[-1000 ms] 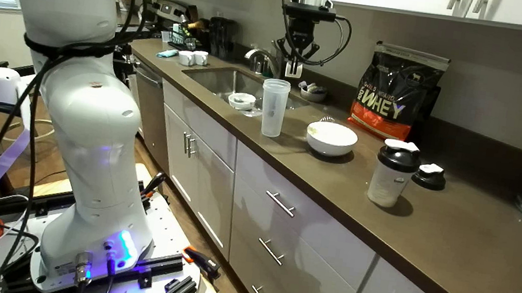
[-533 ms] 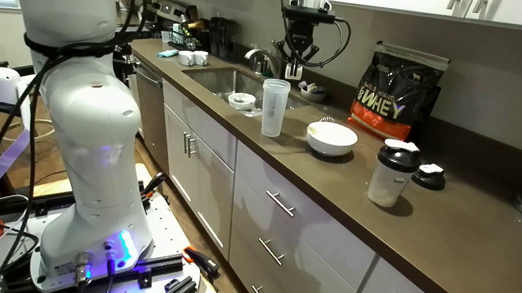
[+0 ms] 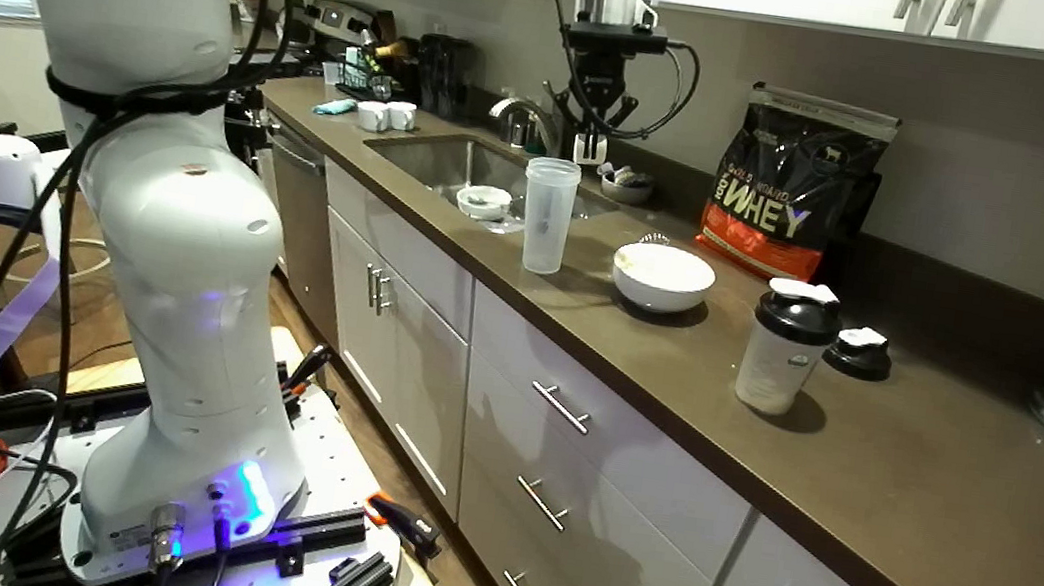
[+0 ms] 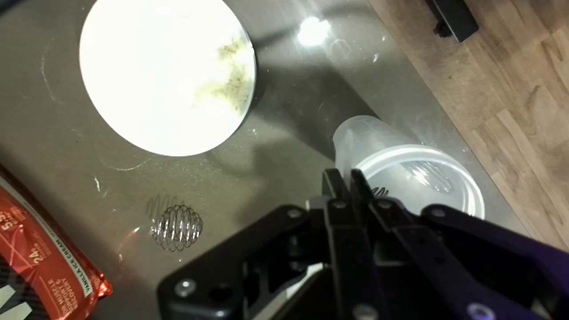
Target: Put one scoop of the contents from the white bowl into the left cup
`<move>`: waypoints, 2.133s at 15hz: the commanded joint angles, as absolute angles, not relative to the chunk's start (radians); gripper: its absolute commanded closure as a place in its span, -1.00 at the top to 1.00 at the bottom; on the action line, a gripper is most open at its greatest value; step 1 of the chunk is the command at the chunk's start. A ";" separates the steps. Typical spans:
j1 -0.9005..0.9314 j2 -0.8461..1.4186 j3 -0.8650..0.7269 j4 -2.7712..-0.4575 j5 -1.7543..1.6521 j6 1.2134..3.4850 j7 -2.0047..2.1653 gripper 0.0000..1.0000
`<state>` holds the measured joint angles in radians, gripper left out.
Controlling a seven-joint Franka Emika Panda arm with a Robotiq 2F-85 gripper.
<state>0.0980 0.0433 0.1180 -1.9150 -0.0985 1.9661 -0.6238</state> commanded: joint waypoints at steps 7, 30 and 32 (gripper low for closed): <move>0.111 -0.038 0.121 -2.009 -0.158 2.061 -0.598 -0.97; 0.129 -0.063 0.128 -2.041 -0.169 2.076 -0.593 -0.97; 0.129 -0.065 0.129 -2.044 -0.174 2.084 -0.591 -0.97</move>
